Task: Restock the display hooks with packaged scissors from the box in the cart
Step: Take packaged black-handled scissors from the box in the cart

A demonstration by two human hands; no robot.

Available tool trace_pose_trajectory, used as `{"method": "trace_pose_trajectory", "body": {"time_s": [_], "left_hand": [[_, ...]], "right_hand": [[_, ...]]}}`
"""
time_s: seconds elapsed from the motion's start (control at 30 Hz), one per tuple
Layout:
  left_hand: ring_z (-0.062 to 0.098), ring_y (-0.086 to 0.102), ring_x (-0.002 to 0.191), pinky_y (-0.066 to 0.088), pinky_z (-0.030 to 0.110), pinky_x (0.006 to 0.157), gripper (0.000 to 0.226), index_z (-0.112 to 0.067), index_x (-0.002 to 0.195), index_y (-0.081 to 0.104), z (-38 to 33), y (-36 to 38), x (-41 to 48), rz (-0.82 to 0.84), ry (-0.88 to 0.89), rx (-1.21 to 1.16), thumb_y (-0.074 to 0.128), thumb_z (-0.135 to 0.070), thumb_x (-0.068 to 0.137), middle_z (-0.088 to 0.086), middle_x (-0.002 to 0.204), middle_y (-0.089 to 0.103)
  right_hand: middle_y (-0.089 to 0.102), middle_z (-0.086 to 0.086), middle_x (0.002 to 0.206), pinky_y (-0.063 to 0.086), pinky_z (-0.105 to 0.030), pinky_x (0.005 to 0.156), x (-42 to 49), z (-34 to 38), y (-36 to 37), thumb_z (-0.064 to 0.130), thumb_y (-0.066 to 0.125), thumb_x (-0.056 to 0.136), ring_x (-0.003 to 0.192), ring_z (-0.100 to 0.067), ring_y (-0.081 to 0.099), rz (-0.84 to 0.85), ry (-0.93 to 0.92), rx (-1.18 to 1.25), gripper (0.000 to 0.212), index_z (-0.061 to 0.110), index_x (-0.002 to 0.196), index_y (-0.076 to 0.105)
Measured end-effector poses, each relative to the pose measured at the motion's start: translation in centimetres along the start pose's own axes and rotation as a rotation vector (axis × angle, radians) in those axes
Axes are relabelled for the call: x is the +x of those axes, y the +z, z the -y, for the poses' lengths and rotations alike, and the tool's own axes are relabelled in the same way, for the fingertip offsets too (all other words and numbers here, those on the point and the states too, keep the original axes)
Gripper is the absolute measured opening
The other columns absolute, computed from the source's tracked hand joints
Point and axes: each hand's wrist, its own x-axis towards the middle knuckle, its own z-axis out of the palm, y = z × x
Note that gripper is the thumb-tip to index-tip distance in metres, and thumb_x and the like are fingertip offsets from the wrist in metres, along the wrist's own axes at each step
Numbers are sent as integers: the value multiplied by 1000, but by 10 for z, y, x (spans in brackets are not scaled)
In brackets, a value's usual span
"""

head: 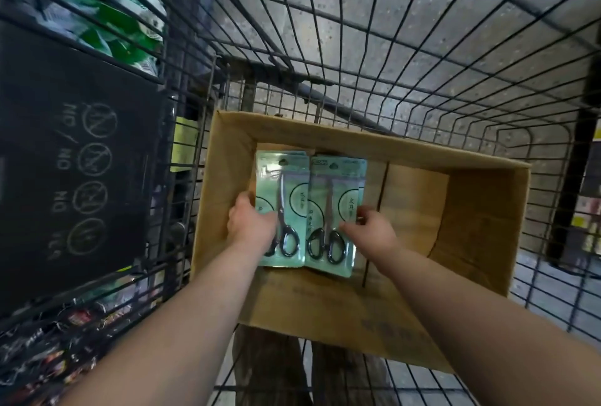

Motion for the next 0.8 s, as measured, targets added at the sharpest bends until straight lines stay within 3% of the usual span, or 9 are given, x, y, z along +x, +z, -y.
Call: {"method": "trace_pose_trajectory", "body": {"time_s": [0.03,0.1,0.17,0.23,0.4,0.5,0.67,0.8], "left_hand": [[35,61,105,53,44,90,60,-16,136,43,0,0,0,-5,-17,-39,62,-17,79,12,123,60],[29,62,91,52,32,77,45,-11,128,52,0,1,-2,12,-49,-107,59,-12,84,10,111,64],[23,55,72,44,27,62,28,-8,116,59,2,2,-6,58,-70,-197,57,-8,88,7,90,62],[20,50,66,40,26,57,16,-10,105,60,3,2,-11,80,-63,-233,54,-5,91,6,81,58],[26,61,79,50,31,69,15,-15,97,59,2,-7,-33,120,-9,-253,50,-3,92,8,93,65],[25,66,84,56,36,74,15,-16,100,60,3,-22,-51,109,-14,-283,50,-7,93,6,95,67],[26,66,82,57,38,75,14,-20,85,59,2,-60,-87,42,13,-298,53,-10,92,7,92,68],[30,67,89,56,42,85,8,-16,92,62,-2,-96,-118,-13,59,-299,56,-12,90,10,96,70]], "right_hand": [[50,-10,138,46,-12,56,-1,0,0,21,54,94,92,-14,63,3,-6,-8,54,9,143,35],[47,-11,141,50,-21,77,-3,1,0,22,52,95,112,-22,58,5,-11,-13,52,8,143,36],[52,-11,135,47,-29,89,-5,0,1,25,51,96,113,-23,56,0,-9,-13,49,8,141,40],[59,-10,124,49,-32,87,-8,-3,1,26,49,96,105,-23,59,-17,-6,-6,41,8,133,48],[62,-6,119,52,-31,78,-24,-7,-10,22,46,98,97,-19,60,-41,-5,52,31,14,127,52],[62,-7,120,49,-23,63,-43,-4,-20,22,46,98,93,-16,59,-35,-19,89,31,16,127,51],[63,-8,117,49,-22,62,-82,11,-35,20,47,97,91,-17,60,-16,-99,102,28,14,124,52],[66,-5,104,54,-27,69,-117,30,-46,18,48,96,88,-16,65,25,-181,105,20,14,114,55]]}}
